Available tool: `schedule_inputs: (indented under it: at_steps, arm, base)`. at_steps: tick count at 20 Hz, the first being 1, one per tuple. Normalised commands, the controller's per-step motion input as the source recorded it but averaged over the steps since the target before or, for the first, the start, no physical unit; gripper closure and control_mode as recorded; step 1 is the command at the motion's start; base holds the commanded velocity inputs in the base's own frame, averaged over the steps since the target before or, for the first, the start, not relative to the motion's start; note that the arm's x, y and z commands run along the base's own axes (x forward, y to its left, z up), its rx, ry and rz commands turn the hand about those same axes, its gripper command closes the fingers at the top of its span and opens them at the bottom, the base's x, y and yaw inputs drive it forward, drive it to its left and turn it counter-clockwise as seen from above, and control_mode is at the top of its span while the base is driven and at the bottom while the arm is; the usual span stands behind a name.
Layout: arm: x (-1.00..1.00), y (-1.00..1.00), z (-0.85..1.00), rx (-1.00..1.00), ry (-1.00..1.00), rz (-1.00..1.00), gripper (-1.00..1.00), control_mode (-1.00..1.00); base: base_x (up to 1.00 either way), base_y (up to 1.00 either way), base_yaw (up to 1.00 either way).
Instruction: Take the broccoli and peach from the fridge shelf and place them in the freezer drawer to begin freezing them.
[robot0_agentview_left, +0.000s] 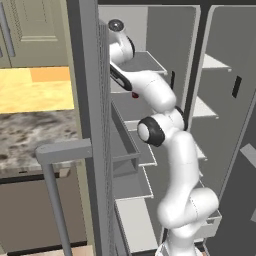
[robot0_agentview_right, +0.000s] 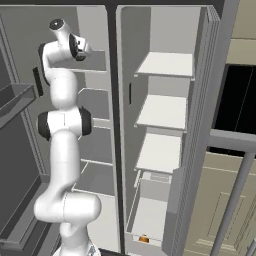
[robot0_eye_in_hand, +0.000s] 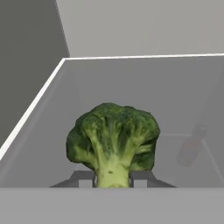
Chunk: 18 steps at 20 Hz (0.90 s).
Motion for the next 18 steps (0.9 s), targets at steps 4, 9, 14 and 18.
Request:
schedule_inputs:
  at_steps: [4,9,14,18]
  arm:
    - [-0.07,0.0,-0.28,0.0,-0.09,0.0,1.0,-1.0]
    - [-0.11,0.0,-0.59,0.0,-0.14,0.0,1.0,-1.0]
    - [-0.01,0.0,-0.54,0.0,-0.22,0.0,1.0,-1.0]
    - [-0.02,0.0,-0.42,0.0,-0.22,0.0,1.0,-1.0]
  base:
    - [0.0,0.0,0.0]
    - [0.0,0.0,0.0]
    - [0.0,0.0,0.0]
    - [0.0,0.0,0.0]
